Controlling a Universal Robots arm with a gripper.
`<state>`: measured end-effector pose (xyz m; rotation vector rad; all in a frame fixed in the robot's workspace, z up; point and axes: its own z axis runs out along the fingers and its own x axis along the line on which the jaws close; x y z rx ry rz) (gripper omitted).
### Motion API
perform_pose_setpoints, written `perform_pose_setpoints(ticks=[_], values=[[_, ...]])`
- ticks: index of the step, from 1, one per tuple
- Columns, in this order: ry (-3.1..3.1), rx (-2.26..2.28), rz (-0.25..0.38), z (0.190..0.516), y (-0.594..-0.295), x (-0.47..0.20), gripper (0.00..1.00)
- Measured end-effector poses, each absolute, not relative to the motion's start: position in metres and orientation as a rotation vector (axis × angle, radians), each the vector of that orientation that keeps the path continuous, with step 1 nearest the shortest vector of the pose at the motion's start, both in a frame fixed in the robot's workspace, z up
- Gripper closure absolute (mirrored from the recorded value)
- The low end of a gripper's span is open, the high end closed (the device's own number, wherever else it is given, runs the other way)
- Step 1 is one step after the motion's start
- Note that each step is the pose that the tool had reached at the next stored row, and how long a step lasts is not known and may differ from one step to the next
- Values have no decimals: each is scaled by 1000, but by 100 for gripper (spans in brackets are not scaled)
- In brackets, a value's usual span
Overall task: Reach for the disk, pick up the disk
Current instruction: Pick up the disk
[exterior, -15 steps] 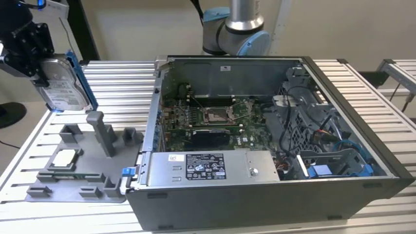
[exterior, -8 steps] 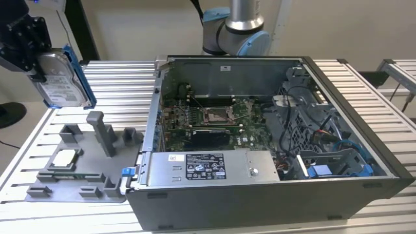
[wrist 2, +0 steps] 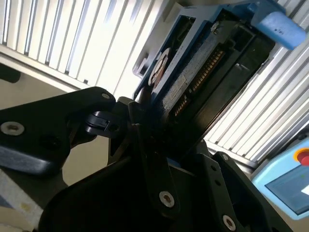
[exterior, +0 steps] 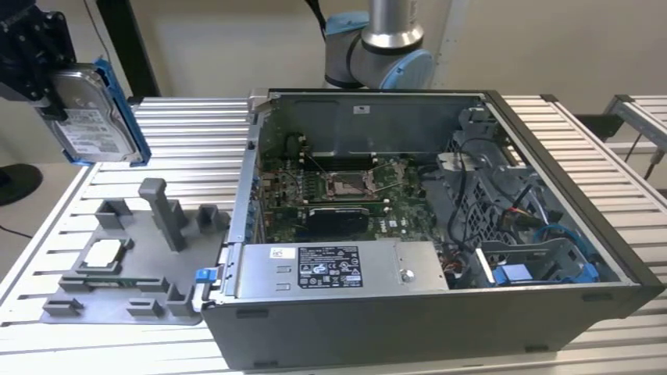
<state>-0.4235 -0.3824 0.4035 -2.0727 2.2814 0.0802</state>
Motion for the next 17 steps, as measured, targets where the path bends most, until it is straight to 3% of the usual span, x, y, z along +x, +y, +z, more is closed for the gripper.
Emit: perform_pose_setpoints(ticks=[17], values=[[2281, -2073, 80, 435, -382, -424, 100]])
